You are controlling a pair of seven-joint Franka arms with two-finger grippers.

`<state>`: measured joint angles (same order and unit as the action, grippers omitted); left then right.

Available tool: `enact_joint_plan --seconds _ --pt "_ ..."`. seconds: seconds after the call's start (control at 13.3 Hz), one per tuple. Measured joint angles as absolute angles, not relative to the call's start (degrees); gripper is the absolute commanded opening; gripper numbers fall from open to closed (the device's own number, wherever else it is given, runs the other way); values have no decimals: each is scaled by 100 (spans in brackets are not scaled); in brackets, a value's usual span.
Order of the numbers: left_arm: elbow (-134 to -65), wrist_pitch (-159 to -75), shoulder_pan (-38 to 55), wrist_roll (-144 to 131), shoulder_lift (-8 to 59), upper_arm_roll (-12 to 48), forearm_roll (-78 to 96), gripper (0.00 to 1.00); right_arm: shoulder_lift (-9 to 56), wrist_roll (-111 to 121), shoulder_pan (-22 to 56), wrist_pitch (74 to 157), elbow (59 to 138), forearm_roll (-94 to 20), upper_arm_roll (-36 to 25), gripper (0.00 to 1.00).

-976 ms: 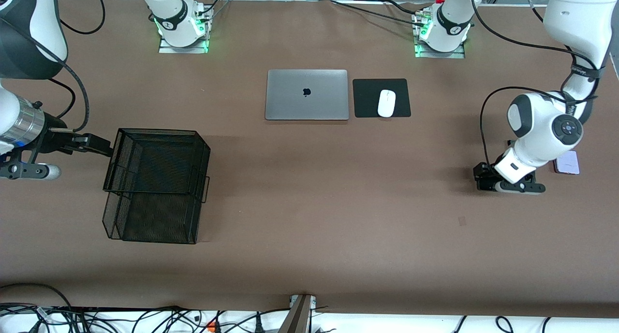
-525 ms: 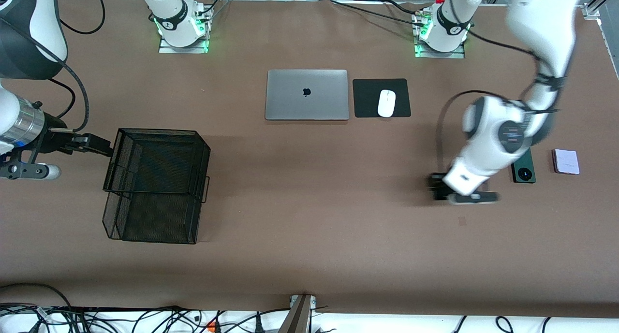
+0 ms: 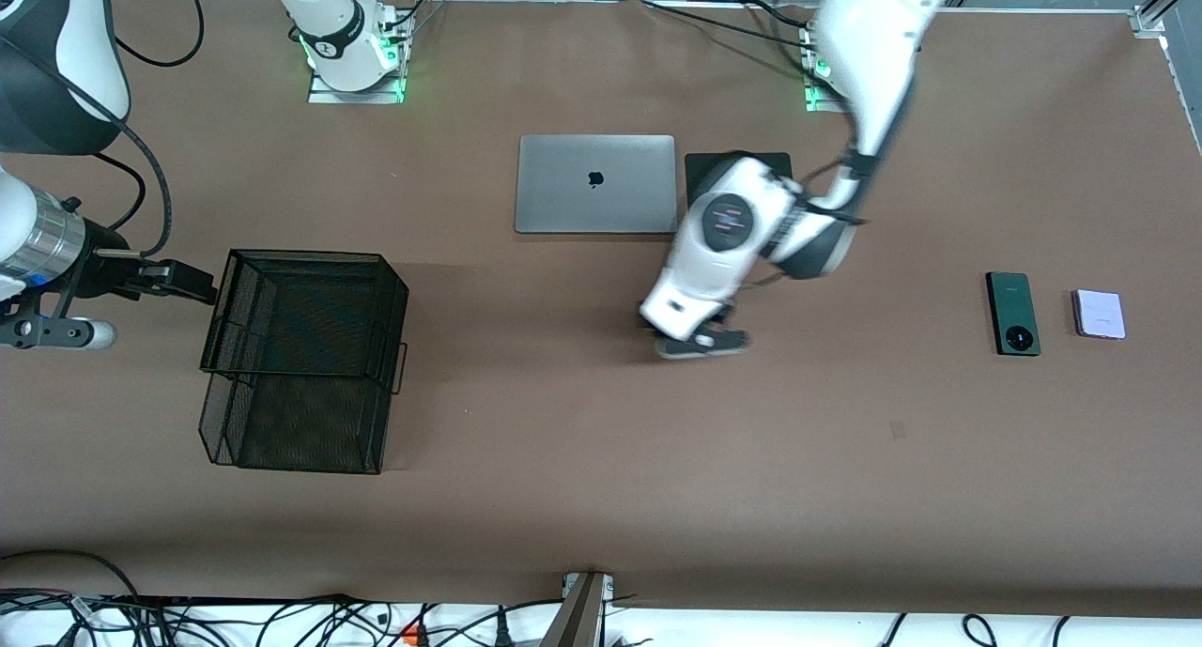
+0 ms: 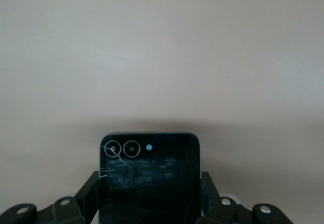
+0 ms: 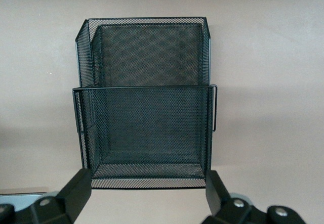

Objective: Place phones with both arms
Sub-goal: 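Carry the flip phone with the left gripper and set it beside the laptop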

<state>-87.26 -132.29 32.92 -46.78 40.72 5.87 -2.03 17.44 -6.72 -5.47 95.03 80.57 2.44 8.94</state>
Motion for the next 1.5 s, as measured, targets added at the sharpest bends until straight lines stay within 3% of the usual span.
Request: enact_joint_plan --seconds 0.38,0.68,0.75,0.83,0.9,1.28,1.5 --pt "-7010 -13094 4518 -5118 5426 -209 -203 0 1748 -672 -560 9505 8057 244 892 99" --pt "-6361 -13094 4920 -5444 6045 -413 -203 0 1753 -671 -561 9507 8057 243 892 99" --pt "-6288 -13097 4992 -5497 6106 -499 -203 20 1756 -671 -561 9507 8058 243 891 99" --pt "-6245 -13100 5049 -5537 6145 -570 -203 89 1759 -671 -562 9507 8058 243 891 99" --pt "-6232 -13100 5087 -5576 6157 -610 -203 100 1764 -671 -563 9507 8058 244 891 99" --pt "-6021 -12988 5102 -5577 6111 -876 -203 100 1798 -671 -565 9507 8058 244 890 99" --pt "-6090 -12128 4747 -5060 5571 -976 -200 100 1816 -671 -561 9503 8058 239 902 100"
